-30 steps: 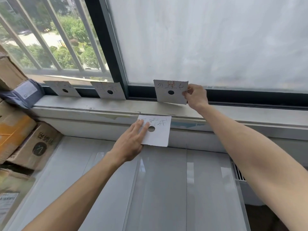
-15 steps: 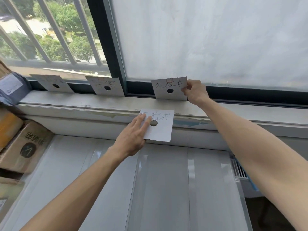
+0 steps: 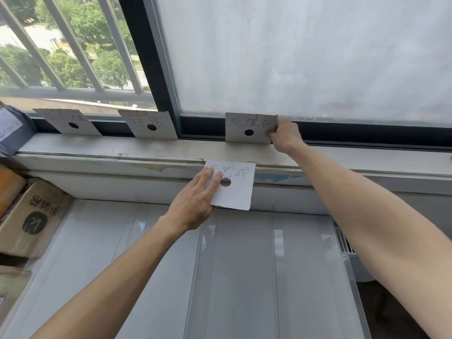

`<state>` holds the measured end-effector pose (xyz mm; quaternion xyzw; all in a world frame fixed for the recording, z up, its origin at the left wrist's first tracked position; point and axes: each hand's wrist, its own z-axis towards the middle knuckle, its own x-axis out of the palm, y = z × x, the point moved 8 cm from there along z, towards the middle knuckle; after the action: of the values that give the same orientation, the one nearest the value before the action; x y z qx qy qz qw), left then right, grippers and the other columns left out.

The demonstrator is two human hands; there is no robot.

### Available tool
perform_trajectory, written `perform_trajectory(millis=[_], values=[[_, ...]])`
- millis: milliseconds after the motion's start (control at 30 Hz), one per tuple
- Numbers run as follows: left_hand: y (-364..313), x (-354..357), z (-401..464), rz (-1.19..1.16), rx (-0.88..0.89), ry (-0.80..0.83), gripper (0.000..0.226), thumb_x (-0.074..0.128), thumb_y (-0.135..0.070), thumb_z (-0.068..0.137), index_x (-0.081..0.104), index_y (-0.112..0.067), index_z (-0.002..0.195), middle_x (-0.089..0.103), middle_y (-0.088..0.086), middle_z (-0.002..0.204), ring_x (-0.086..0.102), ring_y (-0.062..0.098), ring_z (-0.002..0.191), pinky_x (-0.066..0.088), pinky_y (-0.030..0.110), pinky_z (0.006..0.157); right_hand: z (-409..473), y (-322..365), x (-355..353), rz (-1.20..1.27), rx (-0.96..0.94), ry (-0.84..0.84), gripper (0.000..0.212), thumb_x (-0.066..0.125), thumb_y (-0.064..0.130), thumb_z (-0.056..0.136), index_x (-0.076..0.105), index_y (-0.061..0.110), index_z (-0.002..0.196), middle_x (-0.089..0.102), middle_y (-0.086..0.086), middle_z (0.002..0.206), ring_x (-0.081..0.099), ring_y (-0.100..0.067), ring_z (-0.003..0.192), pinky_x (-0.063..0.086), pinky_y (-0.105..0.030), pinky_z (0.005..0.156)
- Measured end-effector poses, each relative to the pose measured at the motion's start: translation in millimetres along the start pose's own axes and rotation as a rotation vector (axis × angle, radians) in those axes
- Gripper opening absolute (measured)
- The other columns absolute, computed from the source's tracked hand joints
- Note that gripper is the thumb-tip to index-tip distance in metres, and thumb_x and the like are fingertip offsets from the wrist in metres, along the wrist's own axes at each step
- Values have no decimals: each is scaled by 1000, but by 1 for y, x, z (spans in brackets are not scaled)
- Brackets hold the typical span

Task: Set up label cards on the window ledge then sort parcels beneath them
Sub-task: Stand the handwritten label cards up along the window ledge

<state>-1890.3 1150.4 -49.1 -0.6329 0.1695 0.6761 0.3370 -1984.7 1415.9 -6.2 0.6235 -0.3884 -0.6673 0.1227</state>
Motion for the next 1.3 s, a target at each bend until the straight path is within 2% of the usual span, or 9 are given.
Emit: perform_trajectory(millis=[200, 300, 400, 500, 600, 667, 833, 967, 1300], values=[[-28, 5, 11, 14, 37, -18, 71, 50, -9, 91, 19, -6, 156, 20, 21, 159, 16, 34, 150, 12, 36, 122, -43, -4, -21, -81, 39, 107, 43, 65, 41, 94, 54, 5, 114, 59, -5, 103, 58, -23, 94, 49, -34, 82], [-48, 12, 23, 24, 36, -11, 70, 49, -13, 95, 16, -6, 156, 16, 20, 160, 12, 33, 150, 7, 33, 121, -84, -27, -24, -56, 50, 317, 44, 64, 49, 94, 64, 8, 110, 72, -7, 105, 72, -19, 91, 59, -34, 82], [-81, 22, 40, 14, 52, -5, 71, 48, -18, 98, 10, -8, 157, 11, 19, 162, 8, 31, 151, 3, 31, 121, -128, -63, -22, 41, 139, 547, 29, 66, 43, 94, 66, 15, 103, 74, 0, 94, 74, -10, 79, 57, -21, 63], [-120, 29, 58, 9, 84, 39, 78, 52, -24, 95, 8, -8, 157, 7, 19, 161, 3, 31, 151, 3, 33, 122, -148, -98, -37, 104, 154, 580, 24, 71, 26, 93, 69, 12, 112, 74, -5, 104, 71, -7, 79, 56, -16, 65], [-162, 26, 68, 6, 203, 49, 100, 71, -40, 84, 10, -11, 158, -1, 19, 161, 0, 34, 151, 15, 41, 123, -155, -124, -69, 279, 167, 540, 27, 69, 8, 93, 64, 11, 119, 72, -9, 107, 73, -12, 82, 57, -20, 68], [-183, 16, 72, -5, 239, 1, 107, 77, -42, 77, 13, -14, 158, -4, 18, 162, 5, 35, 150, 20, 39, 118, -153, -138, -101, 183, 113, 419, 26, 67, 7, 94, 62, 14, 118, 73, -4, 102, 73, -13, 85, 58, -22, 71], [-200, -4, 105, -290, -41, -58, 85, 66, -17, 87, 17, -7, 156, 40, 17, 147, 42, 31, 130, 40, 40, 110, -130, -142, -183, -184, -63, 37, 7, 61, 14, 93, 67, 15, 97, 73, -3, 91, 65, -23, 90, 45, -30, 74], [-197, -13, 135, -432, -173, -41, 70, 64, -13, 90, 31, -18, 152, 54, 12, 138, 49, 23, 128, 37, 32, 105, -115, -135, -201, -124, -82, 57, 11, 58, 14, 92, 68, 15, 86, 71, 6, 80, 67, -21, 85, 50, -26, 63], [-159, -9, 207, -399, -232, -103, 51, 72, -18, 87, 54, -19, 135, 51, 6, 137, 44, 23, 131, 34, 33, 110, -63, -137, -199, -129, -45, 34, 16, 54, 12, 91, 70, 10, 95, 74, -4, 93, 66, -24, 92, 51, -31, 76]])
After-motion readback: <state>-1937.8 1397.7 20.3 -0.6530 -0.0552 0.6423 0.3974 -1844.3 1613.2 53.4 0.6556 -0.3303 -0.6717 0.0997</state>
